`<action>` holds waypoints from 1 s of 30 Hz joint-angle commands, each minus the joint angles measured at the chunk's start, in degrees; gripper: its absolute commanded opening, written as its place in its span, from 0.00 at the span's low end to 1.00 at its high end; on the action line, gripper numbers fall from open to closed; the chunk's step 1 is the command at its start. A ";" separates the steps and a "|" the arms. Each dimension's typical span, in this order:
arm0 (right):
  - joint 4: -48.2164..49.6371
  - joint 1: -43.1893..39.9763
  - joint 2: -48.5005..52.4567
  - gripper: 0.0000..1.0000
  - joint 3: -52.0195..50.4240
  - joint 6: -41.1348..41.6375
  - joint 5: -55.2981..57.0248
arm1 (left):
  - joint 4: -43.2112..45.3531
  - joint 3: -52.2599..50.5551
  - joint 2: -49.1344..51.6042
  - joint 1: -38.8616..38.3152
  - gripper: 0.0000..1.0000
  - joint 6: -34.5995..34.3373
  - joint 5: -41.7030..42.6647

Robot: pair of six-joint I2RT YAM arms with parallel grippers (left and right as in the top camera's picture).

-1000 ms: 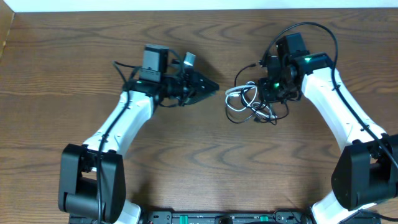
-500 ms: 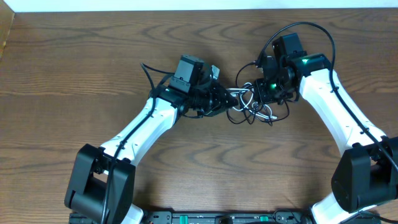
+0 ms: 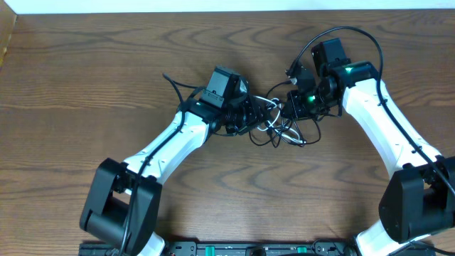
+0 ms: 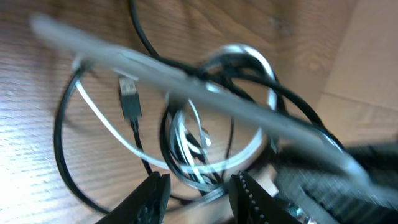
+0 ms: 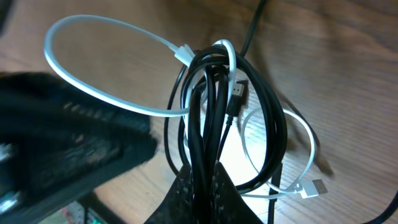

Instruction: Untangle cables

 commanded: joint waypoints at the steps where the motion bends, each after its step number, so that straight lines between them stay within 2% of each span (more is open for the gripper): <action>1: -0.24 0.22 -1.64 0.04 -0.13 -0.76 -4.48 | 0.48 0.33 1.09 0.04 0.37 -0.87 -2.58; 7: -0.63 0.37 -1.64 0.04 -0.13 -1.01 -7.28 | 0.42 0.28 1.20 0.02 0.38 -0.85 -6.29; 18: -1.11 0.37 -1.64 0.03 -0.13 -1.18 -8.07 | 0.68 0.22 4.63 0.02 0.38 -0.85 -7.10; 21: -1.11 0.37 -1.64 0.03 -0.13 -1.18 -8.07 | 1.64 0.22 4.81 0.07 0.32 -0.85 -7.17; 22: -1.11 0.35 -1.64 0.03 -0.13 -1.18 -8.07 | 2.89 0.22 4.81 0.09 0.22 -0.83 -7.13; 25: -1.11 0.37 -1.64 0.03 -0.13 -1.18 -8.09 | 4.50 0.22 4.81 0.09 0.15 -0.85 -7.10; 30: -1.03 0.37 -1.64 0.03 -0.13 -1.16 -8.33 | 4.94 0.22 4.81 0.02 0.15 -0.85 -7.13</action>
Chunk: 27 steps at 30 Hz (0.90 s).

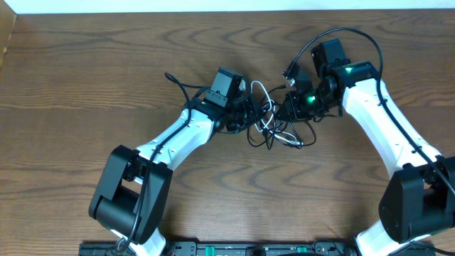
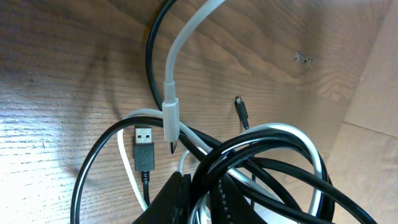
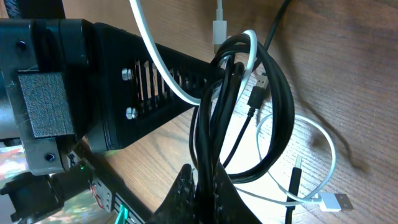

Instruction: Untangle cables

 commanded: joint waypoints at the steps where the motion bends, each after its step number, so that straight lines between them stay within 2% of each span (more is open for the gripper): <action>1: 0.13 0.35 -1.64 0.03 -0.13 -0.90 -2.25 | 0.26 0.22 0.44 -0.13 0.15 -0.09 -1.20; 9: 1.22 0.35 -1.64 0.03 -0.13 -0.87 -3.13 | 0.28 0.22 0.44 -3.02 0.17 -0.07 -5.25; 10: 1.18 0.35 -1.64 0.03 -0.13 -0.87 -3.10 | 0.28 0.22 0.44 -3.10 0.16 -0.07 -5.27; 12: 1.03 0.35 -1.64 0.03 -0.13 -0.87 -3.06 | 0.28 0.22 0.44 -3.08 0.08 -0.07 -5.27; 14: 1.03 0.35 -1.64 0.02 -0.13 -0.87 -1.75 | -0.22 0.22 0.44 -2.75 0.08 0.15 -4.96; 19: 0.76 0.35 -1.62 0.01 -0.35 6.19 15.50 | -6.14 0.22 -0.72 -0.96 0.07 6.51 -2.84; 24: 0.17 0.35 -1.60 0.02 -0.35 12.09 26.05 | -11.47 0.22 -4.15 0.90 0.07 11.26 -2.84; 27: 0.48 0.35 -1.60 0.04 -0.46 12.68 30.99 | -12.50 0.22 -7.37 1.51 0.08 12.98 -2.86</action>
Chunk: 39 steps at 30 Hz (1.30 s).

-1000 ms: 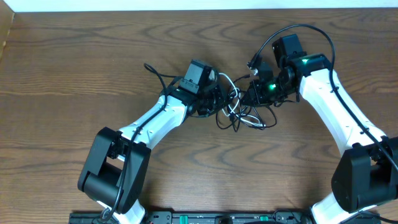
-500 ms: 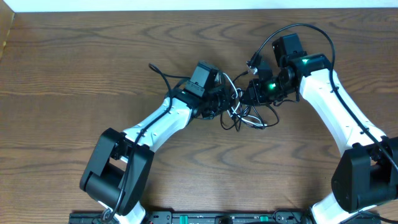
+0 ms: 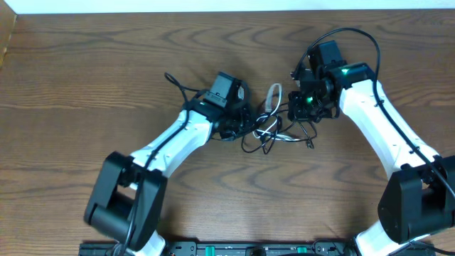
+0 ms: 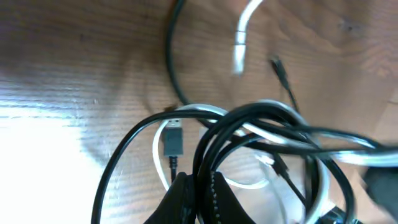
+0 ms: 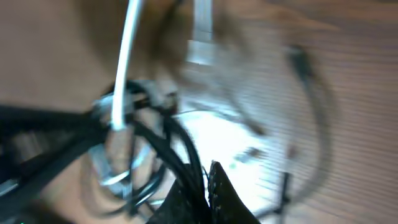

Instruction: Untangle cables

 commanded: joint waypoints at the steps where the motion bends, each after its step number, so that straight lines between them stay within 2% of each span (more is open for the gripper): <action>1: 0.48 -0.63 -1.57 0.05 -0.24 3.63 13.66 | -1.70 0.22 -5.73 1.62 0.08 5.16 -1.53; 5: 1.03 -0.63 -1.29 0.08 -0.37 3.63 16.85 | -1.84 0.24 -12.46 2.49 0.07 5.35 -1.95; 12: 1.16 -0.66 0.52 0.08 -0.44 3.61 16.83 | -1.84 0.24 -24.09 5.14 0.07 5.07 -1.92; 18: 0.87 -0.63 3.08 0.07 -0.50 3.52 16.68 | -1.57 0.22 -30.47 6.67 0.07 1.79 -1.84; 20: 1.09 -0.63 3.43 0.06 -0.50 1.66 14.78 | -1.36 0.24 -31.50 6.69 0.07 1.22 -1.68; 21: 1.73 -0.63 3.32 0.06 -0.37 -2.82 9.25 | -1.40 0.24 -31.85 6.69 0.07 0.11 -1.68; 27: 3.50 -0.57 -1.77 0.16 0.13 -15.30 -12.35 | -1.18 0.24 -31.69 6.95 0.07 -6.99 -2.60; 31: 6.67 -0.59 -8.09 0.26 0.13 -15.72 -20.33 | 0.00 0.22 -31.54 7.85 0.08 -13.70 -3.45; 34: 9.55 -0.57 -12.41 0.44 0.13 -14.71 -24.04 | 0.57 0.22 -30.99 8.52 0.07 -17.90 -3.41; 37: 11.34 -0.31 -15.21 0.52 0.13 -13.84 -24.81 | 0.61 0.22 -30.01 9.07 0.08 -22.67 -2.40; 39: 11.93 0.13 -15.85 0.54 0.13 -13.35 -24.85 | 1.53 0.22 -28.96 9.35 0.08 -24.70 -0.20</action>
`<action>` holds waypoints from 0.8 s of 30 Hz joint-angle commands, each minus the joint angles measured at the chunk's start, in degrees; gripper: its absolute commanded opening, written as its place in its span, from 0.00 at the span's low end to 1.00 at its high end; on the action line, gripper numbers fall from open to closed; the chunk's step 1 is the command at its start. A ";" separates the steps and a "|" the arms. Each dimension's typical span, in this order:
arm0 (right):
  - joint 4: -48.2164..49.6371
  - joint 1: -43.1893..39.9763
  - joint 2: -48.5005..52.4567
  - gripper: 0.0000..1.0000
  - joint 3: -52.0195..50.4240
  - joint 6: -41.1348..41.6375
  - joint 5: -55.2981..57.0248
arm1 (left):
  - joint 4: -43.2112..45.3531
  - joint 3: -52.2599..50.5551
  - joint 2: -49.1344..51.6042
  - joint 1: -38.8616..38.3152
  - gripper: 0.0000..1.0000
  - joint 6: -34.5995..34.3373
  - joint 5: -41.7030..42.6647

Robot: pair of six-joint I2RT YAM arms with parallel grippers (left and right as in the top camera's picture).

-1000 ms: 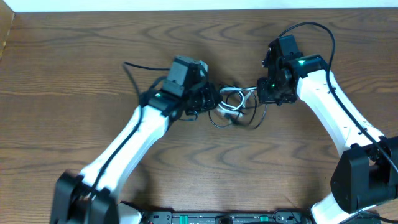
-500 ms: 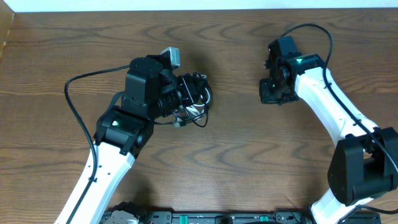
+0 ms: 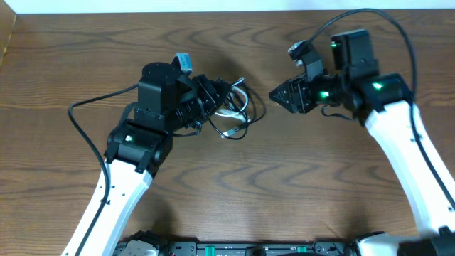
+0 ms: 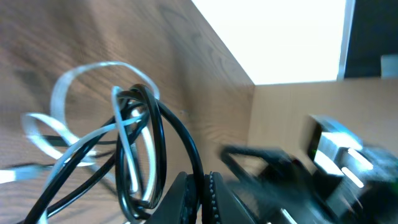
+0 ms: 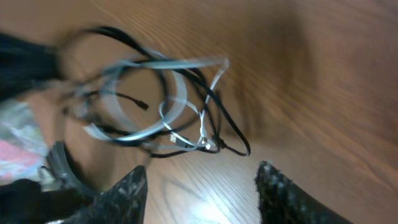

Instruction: Untangle cables

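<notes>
A tangle of black and white cables [image 3: 231,110] hangs from my left gripper [image 3: 207,99], left of the table's middle. In the left wrist view my left gripper [image 4: 198,186] is shut on a black cable [image 4: 171,134], with white cable [image 4: 74,81] loops among the black ones. My right gripper [image 3: 277,94] stands apart to the right of the bundle. The right wrist view shows my right gripper [image 5: 202,186] open and empty, the cable tangle [image 5: 168,115] lying ahead of it on the wood.
The brown wooden table [image 3: 234,192] spreads all round. A black lead [image 3: 85,135] runs along my left arm. A white wall strip [image 3: 213,6] borders the far edge.
My right gripper has let go of the cables, opened and drawn back to the right. My left arm has moved left with the bundle still held.
First my right gripper was shut on the black loops while my left stood open at the bundle. Then both were shut on it, close together at mid table. Now only my left holds the tangle, further left, and my right is open and apart.
</notes>
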 commanded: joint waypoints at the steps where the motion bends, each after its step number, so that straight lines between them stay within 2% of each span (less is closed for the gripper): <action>1: 0.52 1.05 -0.66 0.53 0.28 0.20 -4.20 | 2.34 0.24 2.27 0.83 0.07 -7.67 4.37; 5: 0.68 3.10 -0.07 0.54 0.22 0.15 -4.44 | 8.00 0.22 4.85 0.83 0.08 -12.26 10.27; 10: 1.88 5.38 0.35 0.54 0.22 -0.07 -4.39 | 13.79 0.22 6.60 0.83 0.07 -17.11 13.07; 20: 6.88 5.92 1.64 0.51 0.20 0.68 -3.28 | 15.08 0.22 6.60 0.81 0.07 -21.73 13.07; 24: 7.52 6.40 3.10 0.47 0.20 2.38 -0.61 | 15.47 0.22 6.60 0.81 0.07 -23.10 13.22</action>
